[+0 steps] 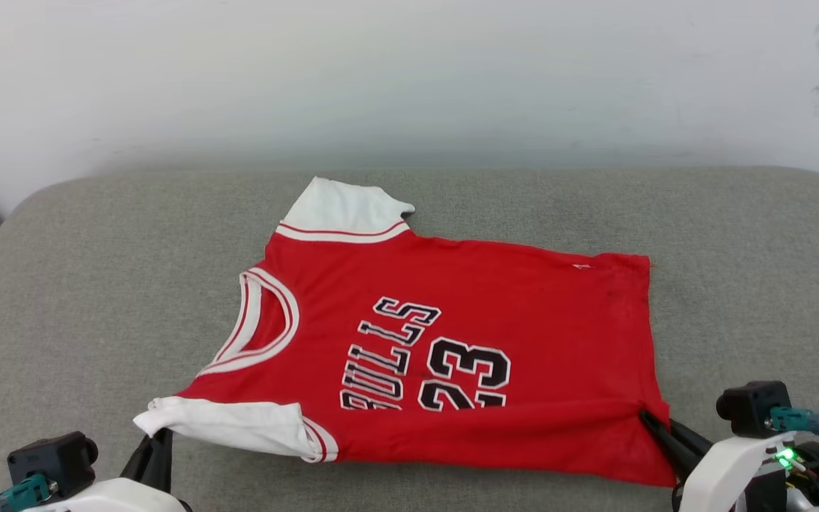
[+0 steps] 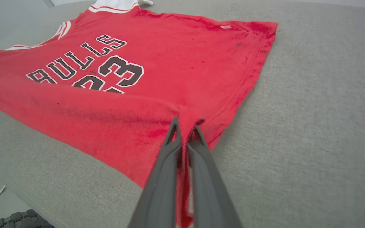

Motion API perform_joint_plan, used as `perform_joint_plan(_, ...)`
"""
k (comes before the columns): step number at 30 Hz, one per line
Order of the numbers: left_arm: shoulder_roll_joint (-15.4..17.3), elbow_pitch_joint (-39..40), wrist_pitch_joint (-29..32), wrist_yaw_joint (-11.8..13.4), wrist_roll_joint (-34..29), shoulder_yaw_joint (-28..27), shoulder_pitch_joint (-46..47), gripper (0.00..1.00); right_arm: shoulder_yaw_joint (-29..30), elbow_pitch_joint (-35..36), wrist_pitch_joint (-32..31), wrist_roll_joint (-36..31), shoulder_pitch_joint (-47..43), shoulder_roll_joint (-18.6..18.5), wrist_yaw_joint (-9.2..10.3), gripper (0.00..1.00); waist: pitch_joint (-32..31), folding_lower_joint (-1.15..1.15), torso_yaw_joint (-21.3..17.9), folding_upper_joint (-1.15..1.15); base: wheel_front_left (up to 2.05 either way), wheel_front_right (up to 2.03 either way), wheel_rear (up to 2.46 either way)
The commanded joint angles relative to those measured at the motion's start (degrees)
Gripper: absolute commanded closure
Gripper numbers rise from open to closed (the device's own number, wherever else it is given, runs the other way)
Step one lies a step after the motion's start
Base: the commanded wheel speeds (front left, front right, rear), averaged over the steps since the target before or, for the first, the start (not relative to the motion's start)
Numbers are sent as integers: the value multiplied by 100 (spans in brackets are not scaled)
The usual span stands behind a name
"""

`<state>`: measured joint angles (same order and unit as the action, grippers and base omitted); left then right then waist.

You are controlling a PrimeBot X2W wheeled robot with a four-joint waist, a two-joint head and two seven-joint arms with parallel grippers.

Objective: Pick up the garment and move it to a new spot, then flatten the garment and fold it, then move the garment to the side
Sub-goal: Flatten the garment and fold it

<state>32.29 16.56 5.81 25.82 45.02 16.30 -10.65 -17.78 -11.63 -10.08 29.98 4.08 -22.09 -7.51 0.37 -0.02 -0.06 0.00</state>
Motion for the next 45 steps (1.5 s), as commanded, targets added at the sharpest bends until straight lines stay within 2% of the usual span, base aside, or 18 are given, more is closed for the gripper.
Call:
perform_joint_plan(1,77,240,70,108,-54,-9,-101,100,100,196,-155,-59,-190,21,3,100,-21,2,21,0,0,0,0)
perform_joint_plan(5,225,841,315,281,-118,45,-200,100,437,739,-678,-165,-574,180,3,100,24,2,21,0,0,0,0)
perform_joint_plan(8,237,852,415,226,-139,107,36,100,573,883,-1049,-166,-633,294,3,100,136,2,14,0,0,0,0)
perform_joint_plan(17,-80,-273,264,-492,110,178,1290,100,673,570,-1783,-91,71,456,3,100,723,2,-68,0,0,0,0)
perform_joint_plan(27,-368,-2006,352,-1324,349,379,2654,100,487,37,-1856,68,1033,488,3,100,1375,2,-185,0,0,0,0)
perform_joint_plan(28,-410,-2180,324,-1391,377,386,2773,100,500,-37,-1813,83,1118,490,3,95,1424,2,-188,0,0,0,0)
perform_joint_plan(29,-449,-2378,337,-1460,406,399,2864,100,517,-116,-1782,116,1183,526,3,75,1464,2,-193,0,0,0,0)
perform_joint_plan(31,-537,-2719,310,-1599,443,428,3089,100,546,-281,-1696,134,1296,555,3,54,1544,2,-194,0,0,0,0)
perform_joint_plan(32,-575,-2892,341,-1663,469,451,3174,90,554,-355,-1658,159,1340,568,3,0,1579,2,-196,0,0,0,0)
perform_joint_plan(34,-643,-3191,330,-1776,496,480,3345,52,531,-487,-1576,224,1403,608,3,0,1634,2,-212,0,0,0,0)
perform_joint_plan(35,-674,-3334,340,-1836,515,499,3405,11,514,-548,-1526,237,1407,608,6,0,1649,2,-219,0,0,0,0)
perform_joint_plan(36,-697,-3467,344,-1890,522,522,3461,0,507,-607,-1469,282,1398,622,7,0,1660,2,-225,0,0,0,0)
perform_joint_plan(40,-790,-3892,238,-2044,549,541,3615,0,464,-591,-1038,262,1346,595,6,0,1645,2,-242,0,0,0,0)
perform_joint_plan(45,-761,-4165,117,-2142,578,501,3610,0,490,-233,-37,-69,1147,473,3,0,1415,2,-252,0,0,0,0)
